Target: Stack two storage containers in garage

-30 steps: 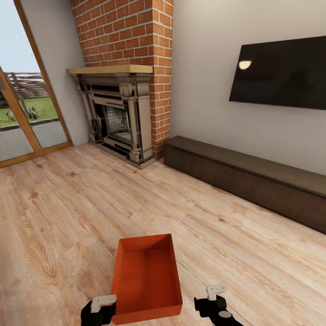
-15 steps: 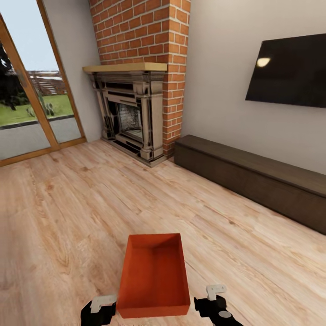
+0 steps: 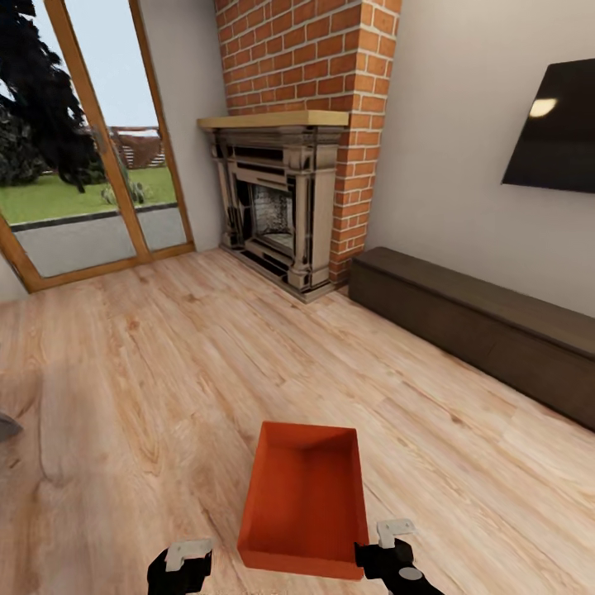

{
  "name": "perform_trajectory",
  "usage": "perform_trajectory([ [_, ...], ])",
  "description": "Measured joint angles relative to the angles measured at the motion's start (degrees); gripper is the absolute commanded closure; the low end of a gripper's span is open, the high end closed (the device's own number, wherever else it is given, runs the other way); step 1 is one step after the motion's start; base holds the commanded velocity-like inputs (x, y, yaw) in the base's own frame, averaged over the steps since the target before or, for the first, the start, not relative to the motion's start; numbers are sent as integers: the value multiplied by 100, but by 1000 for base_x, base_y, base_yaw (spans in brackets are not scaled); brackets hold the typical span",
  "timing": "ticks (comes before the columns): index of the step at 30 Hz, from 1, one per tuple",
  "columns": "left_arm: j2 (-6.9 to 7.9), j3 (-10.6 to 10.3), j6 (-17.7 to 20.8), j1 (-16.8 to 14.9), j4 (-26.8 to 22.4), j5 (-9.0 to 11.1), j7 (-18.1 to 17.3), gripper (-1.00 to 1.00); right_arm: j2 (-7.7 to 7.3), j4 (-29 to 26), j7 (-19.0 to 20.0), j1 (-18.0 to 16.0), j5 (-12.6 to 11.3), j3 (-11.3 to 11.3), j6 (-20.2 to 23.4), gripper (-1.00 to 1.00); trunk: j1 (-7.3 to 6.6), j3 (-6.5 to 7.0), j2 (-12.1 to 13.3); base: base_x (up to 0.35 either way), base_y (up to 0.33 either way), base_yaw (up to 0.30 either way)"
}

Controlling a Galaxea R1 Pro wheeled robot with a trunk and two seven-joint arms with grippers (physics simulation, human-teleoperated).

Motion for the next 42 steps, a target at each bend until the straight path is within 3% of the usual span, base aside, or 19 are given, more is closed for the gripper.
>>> perform_trajectory([
  [6, 0, 0, 0, 0, 0, 0, 0, -100, 0, 0, 0, 0, 1, 0, 0, -100, 0, -17, 0, 0, 0, 207],
  [20, -1, -7, -1, -1, 2, 0, -7, -100, -1, -2, 7, 1, -1, 0, -155, -100, -1, -23, 0, 83, 0, 20],
  [35, 0, -7, -2, -3, 4, 0, -10, -100, -1, -4, 19, 2, -1, 1, -261, -100, 0, -23, 0, 14, 0, -226],
  [42, 0, -8, -1, -1, 2, 0, -10, -100, -1, -2, 20, 1, -1, 0, -263, -100, 0, -23, 0, 0, 0, -49],
])
